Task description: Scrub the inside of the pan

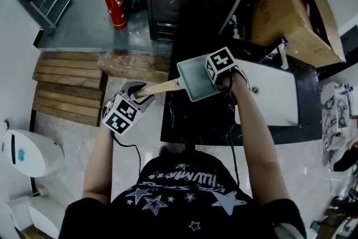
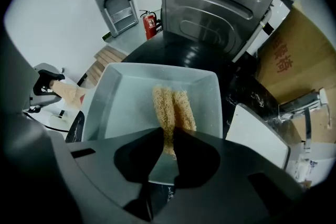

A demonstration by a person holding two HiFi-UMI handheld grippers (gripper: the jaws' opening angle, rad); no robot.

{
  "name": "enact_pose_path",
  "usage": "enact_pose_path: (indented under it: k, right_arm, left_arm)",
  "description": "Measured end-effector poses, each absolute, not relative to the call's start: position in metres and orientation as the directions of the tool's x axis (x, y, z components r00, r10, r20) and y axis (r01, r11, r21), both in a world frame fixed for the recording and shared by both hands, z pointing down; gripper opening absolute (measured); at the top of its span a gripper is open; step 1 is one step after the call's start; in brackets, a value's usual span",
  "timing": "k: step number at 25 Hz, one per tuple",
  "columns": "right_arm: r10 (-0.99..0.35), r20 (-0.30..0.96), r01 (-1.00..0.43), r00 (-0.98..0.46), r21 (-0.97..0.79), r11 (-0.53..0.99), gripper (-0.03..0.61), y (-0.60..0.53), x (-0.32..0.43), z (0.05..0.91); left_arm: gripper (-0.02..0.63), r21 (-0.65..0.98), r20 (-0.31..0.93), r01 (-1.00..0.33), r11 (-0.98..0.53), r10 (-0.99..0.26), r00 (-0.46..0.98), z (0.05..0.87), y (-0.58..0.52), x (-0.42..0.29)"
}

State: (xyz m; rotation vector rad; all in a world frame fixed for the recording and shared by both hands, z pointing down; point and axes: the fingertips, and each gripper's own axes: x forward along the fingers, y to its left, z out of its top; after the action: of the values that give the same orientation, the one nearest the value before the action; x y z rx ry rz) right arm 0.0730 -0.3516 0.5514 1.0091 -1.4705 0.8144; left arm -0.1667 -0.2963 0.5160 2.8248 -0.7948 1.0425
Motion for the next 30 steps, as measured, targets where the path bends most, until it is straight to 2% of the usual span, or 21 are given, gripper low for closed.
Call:
enact_pose_path:
  k: [6,17,20,23,26,28,30]
  right_arm:
    - [-0.097,0.984,-0.879,-0.152,-0.090,0.468,0.060,-0.335,0.025,0.549]
    - [-0.035,0.971,-0.819,-0.238,-0.181,0.544,0.060,-0.317,-0.023,0.549]
    - [-0.015,0.945,-0.817,-0.328,-0.275,0.506,0.060,-0.315,-0.031,0.549]
    - [0.012,0.879,-0.799,-0.478,-0.440,0.409,0.060,-0.314,-0.036,0.546]
    - [-0.014,0.812,-0.766,-0.583,-0.544,0.341,0.060,-0.317,-0.034,0.538]
    - [-0.063,0.802,-0.769,-0.594,-0.543,0.336,0.061,-0.322,-0.024,0.530]
    - [-0.105,0.833,-0.805,-0.543,-0.480,0.348,0.061,-0.328,-0.004,0.524]
  left_arm:
    - [0.183,-0.140,0.620,-0.478,-0.867,-0.453,0.640,0.520,-0.296,-0.169]
    - [0.184,-0.149,0.616,-0.484,-0.862,-0.464,0.636,0.515,-0.297,-0.168]
    - [0.183,-0.149,0.615,-0.482,-0.863,-0.463,0.639,0.516,-0.296,-0.167]
    - [0.184,-0.145,0.611,-0.482,-0.864,-0.461,0.644,0.518,-0.296,-0.167]
    - [0.184,-0.144,0.609,-0.483,-0.864,-0.462,0.645,0.517,-0.296,-0.167]
    - [0.184,-0.143,0.614,-0.484,-0.864,-0.461,0.641,0.517,-0.295,-0.167]
    - [0.184,-0.143,0.613,-0.484,-0.864,-0.461,0.642,0.518,-0.295,-0.167]
